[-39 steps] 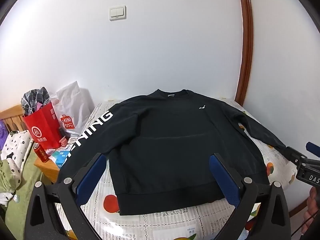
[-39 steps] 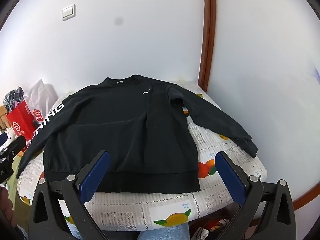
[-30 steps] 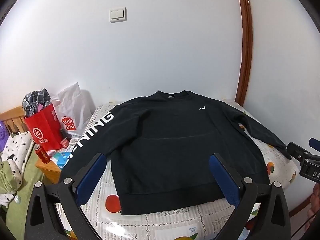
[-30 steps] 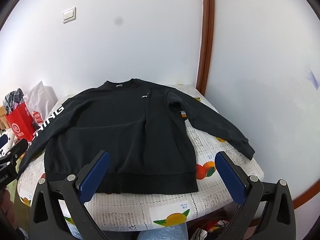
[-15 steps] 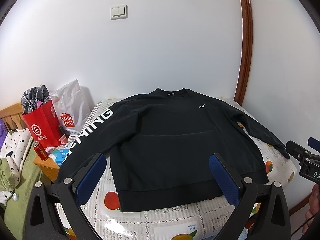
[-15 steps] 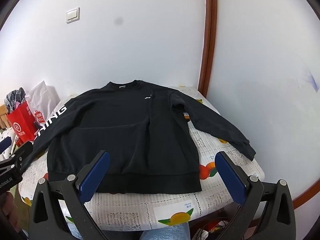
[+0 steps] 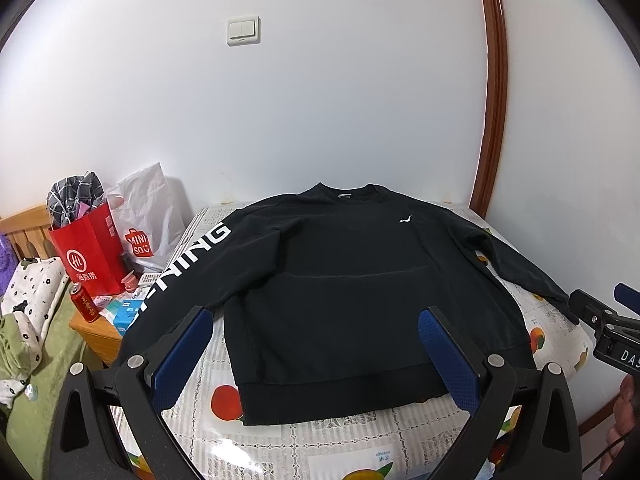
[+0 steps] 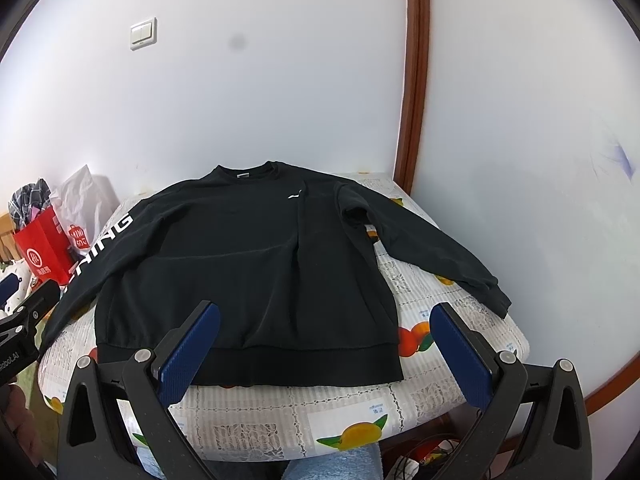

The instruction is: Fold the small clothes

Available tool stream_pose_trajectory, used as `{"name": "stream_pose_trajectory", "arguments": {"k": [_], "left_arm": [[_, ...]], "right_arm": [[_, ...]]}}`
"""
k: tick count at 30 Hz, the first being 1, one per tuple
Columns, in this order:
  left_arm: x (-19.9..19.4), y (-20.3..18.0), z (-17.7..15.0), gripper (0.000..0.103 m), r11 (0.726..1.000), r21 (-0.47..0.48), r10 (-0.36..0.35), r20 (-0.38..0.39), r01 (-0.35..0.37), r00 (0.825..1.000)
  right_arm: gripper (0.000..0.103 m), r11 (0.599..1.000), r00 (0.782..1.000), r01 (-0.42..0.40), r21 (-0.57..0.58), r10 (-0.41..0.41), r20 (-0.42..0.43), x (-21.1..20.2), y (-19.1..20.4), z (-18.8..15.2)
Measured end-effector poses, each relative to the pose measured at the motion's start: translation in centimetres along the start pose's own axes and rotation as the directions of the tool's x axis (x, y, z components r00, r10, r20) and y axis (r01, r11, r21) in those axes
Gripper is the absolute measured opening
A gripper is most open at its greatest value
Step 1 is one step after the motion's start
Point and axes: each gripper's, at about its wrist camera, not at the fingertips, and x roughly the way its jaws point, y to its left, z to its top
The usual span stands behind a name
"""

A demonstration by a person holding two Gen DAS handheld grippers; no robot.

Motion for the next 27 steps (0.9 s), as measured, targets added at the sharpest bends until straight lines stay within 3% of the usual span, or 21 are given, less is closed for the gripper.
{"name": "stream_pose_trajectory", "arguments": {"k": [27], "left_arm": [[-0.25, 0.29, -0.22, 0.103, 1.000, -0.014, 0.001, -0.005, -0.001, 1.000]], "right_arm": [[0.103, 1.000, 1.000, 0.010, -0.006, -0.010, 0.003, -0.26, 0.68, -0.10]]}}
